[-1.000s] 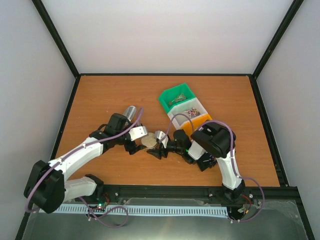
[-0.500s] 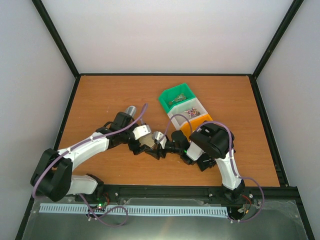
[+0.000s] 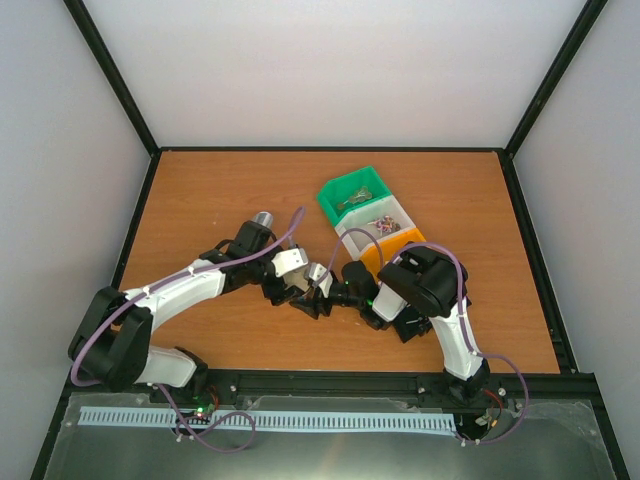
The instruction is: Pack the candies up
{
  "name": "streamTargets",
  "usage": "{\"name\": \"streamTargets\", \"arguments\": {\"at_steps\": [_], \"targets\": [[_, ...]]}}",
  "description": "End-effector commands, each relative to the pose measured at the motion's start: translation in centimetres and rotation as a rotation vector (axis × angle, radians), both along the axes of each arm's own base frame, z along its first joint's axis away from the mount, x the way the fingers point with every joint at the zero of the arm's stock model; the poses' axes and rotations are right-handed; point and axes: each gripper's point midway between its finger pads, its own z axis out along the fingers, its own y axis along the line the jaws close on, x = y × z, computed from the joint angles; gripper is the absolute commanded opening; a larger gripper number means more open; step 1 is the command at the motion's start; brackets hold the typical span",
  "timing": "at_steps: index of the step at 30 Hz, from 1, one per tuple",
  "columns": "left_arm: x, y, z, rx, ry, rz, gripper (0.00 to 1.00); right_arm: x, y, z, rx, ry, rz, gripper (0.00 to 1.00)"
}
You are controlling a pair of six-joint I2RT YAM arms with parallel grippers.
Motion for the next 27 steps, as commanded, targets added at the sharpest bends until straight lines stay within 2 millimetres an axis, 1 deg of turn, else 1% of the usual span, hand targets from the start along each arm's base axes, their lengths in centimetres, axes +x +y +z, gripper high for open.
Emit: {"name": "streamTargets", "arguments": {"at_steps": [1,4,13,20,27], "targets": [[0.1,-0.3,0.2,0.013,-0.006,-0.026,0.93,-0.7,0.1,-1.4,-0.027,0.033,0.009,0.5],[0.1,-0.2,0.1,0.019,-0.01,-0.023,0.99,-0.7,0.1,-1.6,-0.028,0.036,0.012,0.5],[0.7,-0.3,0.4,0.019,-0.027,-0.007,1.0,-0.9,0.1,-1.4,-0.024,0.034,0.021,0.5],[0.4,-0.2,-0.3,0.037,-0.005,-0.033,0.93,-0.9,0.2,-1.3,-0.022,0.033,0.026,0.5],[-0.6,-0.3,-0.1,0.028,-0.007,-0.087,0.81,-1.4,0.3,-1.3,-0.021,0.027,0.053,0.5]]}}
